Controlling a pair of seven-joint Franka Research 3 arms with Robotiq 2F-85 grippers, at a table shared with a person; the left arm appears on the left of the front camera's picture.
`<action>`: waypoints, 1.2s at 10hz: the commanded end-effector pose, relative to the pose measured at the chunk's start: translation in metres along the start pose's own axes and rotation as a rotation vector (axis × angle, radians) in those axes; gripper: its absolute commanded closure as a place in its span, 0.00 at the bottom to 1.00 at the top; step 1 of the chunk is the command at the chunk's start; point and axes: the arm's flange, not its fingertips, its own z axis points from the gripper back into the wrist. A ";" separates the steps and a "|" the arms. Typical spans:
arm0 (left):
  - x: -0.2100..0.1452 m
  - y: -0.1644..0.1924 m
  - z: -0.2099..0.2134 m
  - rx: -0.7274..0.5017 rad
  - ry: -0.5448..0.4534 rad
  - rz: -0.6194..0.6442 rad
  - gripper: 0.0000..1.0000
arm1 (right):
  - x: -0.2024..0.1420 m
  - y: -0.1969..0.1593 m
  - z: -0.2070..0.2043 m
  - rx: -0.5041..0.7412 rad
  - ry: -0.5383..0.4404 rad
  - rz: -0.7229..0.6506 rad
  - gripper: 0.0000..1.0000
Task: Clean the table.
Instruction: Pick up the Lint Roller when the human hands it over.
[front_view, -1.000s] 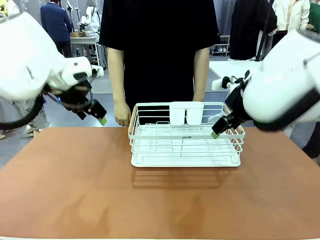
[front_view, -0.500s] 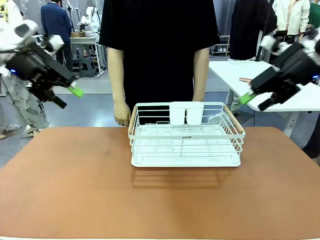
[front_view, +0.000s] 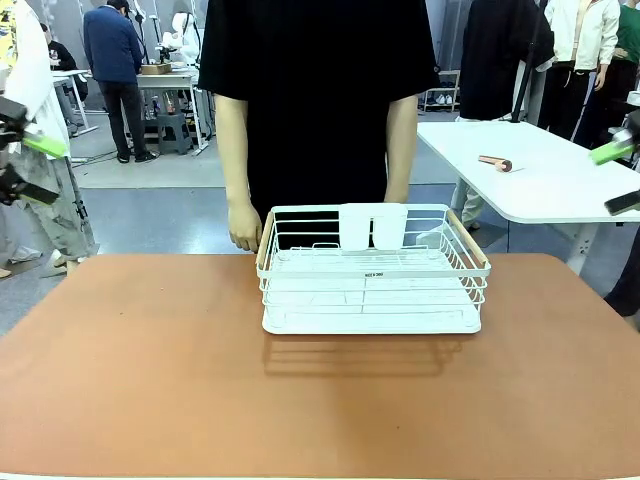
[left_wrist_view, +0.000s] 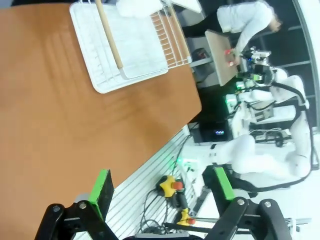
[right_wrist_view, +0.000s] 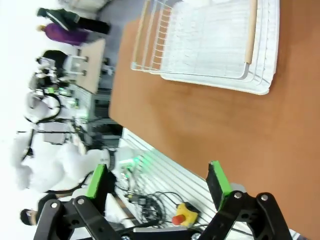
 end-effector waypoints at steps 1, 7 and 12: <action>-0.010 0.020 0.018 -0.086 -0.062 0.044 0.00 | 0.003 -0.019 0.025 0.140 -0.028 -0.050 0.00; -0.033 0.056 0.090 -0.165 -0.216 0.117 0.00 | -0.007 -0.075 0.096 0.250 -0.132 -0.178 0.00; -0.035 0.066 0.094 -0.151 -0.236 0.167 0.00 | -0.010 -0.091 0.103 0.253 -0.153 -0.225 0.00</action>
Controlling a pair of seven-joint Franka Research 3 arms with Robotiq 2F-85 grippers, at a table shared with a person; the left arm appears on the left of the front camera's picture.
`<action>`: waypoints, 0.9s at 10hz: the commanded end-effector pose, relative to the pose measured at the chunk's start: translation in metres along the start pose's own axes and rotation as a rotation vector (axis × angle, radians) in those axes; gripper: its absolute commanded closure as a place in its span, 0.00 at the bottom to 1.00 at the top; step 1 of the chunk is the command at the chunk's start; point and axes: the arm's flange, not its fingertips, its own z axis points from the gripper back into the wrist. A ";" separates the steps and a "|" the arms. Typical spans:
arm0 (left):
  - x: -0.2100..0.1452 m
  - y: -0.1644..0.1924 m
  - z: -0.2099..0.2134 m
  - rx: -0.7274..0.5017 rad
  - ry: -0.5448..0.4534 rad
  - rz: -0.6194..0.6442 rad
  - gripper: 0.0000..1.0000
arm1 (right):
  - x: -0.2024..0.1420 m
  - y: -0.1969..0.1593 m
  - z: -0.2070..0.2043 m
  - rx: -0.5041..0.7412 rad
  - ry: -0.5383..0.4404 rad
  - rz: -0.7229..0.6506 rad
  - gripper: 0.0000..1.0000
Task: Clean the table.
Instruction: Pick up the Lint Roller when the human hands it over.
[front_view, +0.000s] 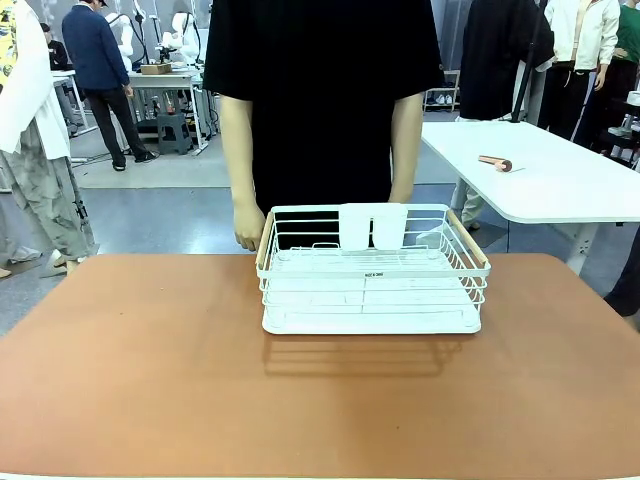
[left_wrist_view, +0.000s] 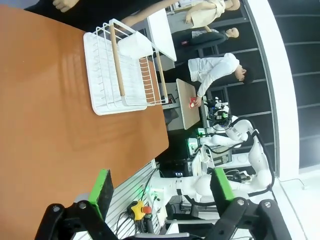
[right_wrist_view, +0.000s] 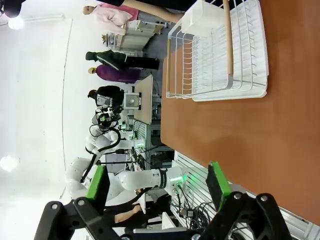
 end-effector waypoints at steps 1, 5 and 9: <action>-0.003 -0.005 0.006 0.001 -0.006 -0.014 0.00 | -0.002 -0.001 0.001 0.000 0.001 -0.001 0.00; -0.003 -0.005 0.006 0.001 -0.006 -0.014 0.00 | -0.002 -0.001 0.001 0.000 0.001 -0.001 0.00; -0.003 -0.005 0.006 0.001 -0.006 -0.014 0.00 | -0.002 -0.001 0.001 0.000 0.001 -0.001 0.00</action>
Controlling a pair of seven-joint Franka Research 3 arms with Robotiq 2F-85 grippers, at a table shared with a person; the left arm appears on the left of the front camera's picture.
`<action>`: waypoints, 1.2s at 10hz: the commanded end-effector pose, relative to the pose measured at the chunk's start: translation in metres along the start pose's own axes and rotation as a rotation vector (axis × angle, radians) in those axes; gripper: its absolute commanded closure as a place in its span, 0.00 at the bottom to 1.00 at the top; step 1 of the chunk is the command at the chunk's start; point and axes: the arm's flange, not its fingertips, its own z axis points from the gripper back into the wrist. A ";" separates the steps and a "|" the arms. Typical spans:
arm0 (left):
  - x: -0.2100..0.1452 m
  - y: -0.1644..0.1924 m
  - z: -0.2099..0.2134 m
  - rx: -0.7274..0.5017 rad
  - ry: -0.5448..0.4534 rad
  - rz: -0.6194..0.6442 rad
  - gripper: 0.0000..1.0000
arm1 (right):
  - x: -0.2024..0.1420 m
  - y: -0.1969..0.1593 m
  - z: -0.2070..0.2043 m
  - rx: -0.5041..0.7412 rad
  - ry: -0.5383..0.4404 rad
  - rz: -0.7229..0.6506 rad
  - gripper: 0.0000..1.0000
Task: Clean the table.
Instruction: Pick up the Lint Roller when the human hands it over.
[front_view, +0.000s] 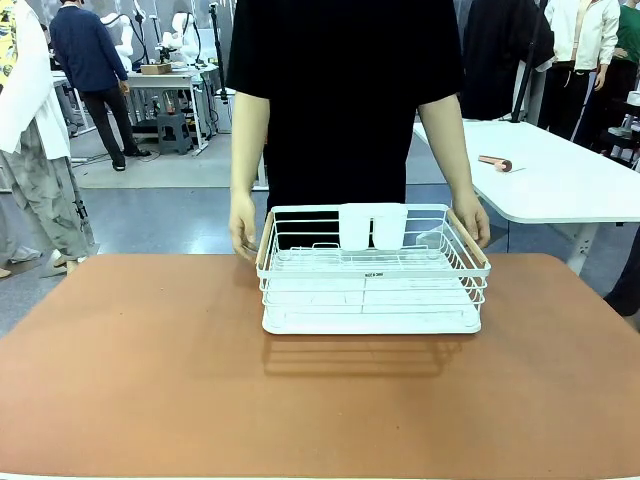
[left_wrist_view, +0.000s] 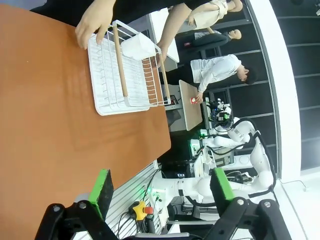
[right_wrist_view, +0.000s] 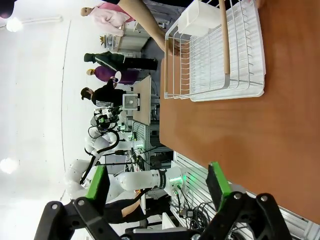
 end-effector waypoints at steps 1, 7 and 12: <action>-0.002 -0.004 0.004 -0.013 0.000 -0.014 0.00 | -0.002 0.001 0.000 0.008 0.004 0.007 0.00; -0.002 -0.004 0.004 -0.013 0.000 -0.014 0.00 | -0.002 0.001 0.000 0.008 0.004 0.007 0.00; -0.002 -0.004 0.004 -0.013 0.000 -0.014 0.00 | -0.002 0.001 0.000 0.008 0.004 0.007 0.00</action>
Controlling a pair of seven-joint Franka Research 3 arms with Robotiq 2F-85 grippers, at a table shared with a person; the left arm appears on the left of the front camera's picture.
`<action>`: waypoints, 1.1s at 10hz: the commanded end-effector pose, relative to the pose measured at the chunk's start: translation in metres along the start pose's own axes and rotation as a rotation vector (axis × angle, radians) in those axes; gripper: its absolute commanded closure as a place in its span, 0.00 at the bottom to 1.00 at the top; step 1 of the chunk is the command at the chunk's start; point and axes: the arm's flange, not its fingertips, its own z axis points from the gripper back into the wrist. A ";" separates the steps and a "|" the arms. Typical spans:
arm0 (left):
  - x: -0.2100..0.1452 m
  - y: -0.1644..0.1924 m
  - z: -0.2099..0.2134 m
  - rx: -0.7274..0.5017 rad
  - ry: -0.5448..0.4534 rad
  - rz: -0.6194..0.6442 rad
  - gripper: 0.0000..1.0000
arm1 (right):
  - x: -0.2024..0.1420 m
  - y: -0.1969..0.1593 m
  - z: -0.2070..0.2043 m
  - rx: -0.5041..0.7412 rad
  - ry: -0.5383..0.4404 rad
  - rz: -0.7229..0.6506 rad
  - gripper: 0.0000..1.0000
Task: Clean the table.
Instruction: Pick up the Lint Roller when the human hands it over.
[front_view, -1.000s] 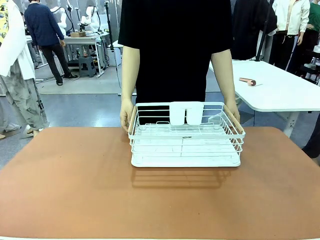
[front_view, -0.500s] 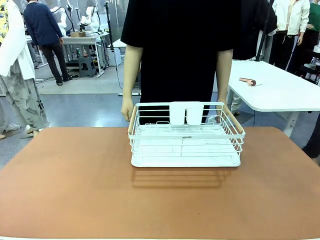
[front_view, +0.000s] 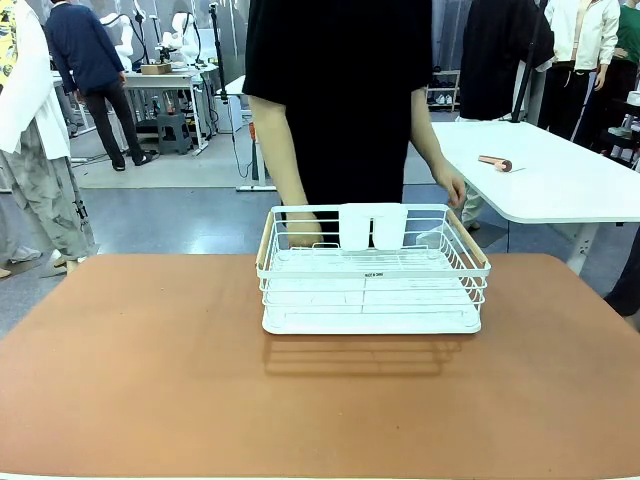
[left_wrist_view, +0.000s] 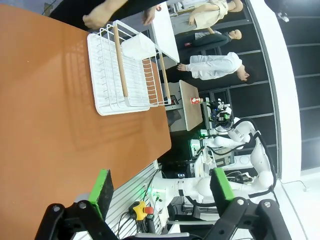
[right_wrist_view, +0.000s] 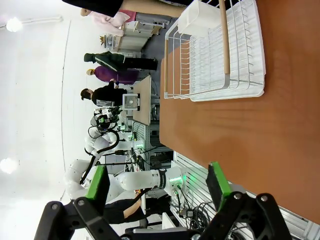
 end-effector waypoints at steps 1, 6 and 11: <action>-0.002 -0.004 0.003 -0.014 0.001 -0.014 0.00 | -0.002 0.001 0.000 0.008 0.004 0.007 0.00; -0.002 -0.004 0.003 -0.014 0.001 -0.014 0.00 | -0.002 0.001 0.000 0.008 0.004 0.007 0.00; -0.002 -0.004 0.003 -0.014 0.001 -0.014 0.00 | -0.002 0.001 0.000 0.008 0.004 0.007 0.00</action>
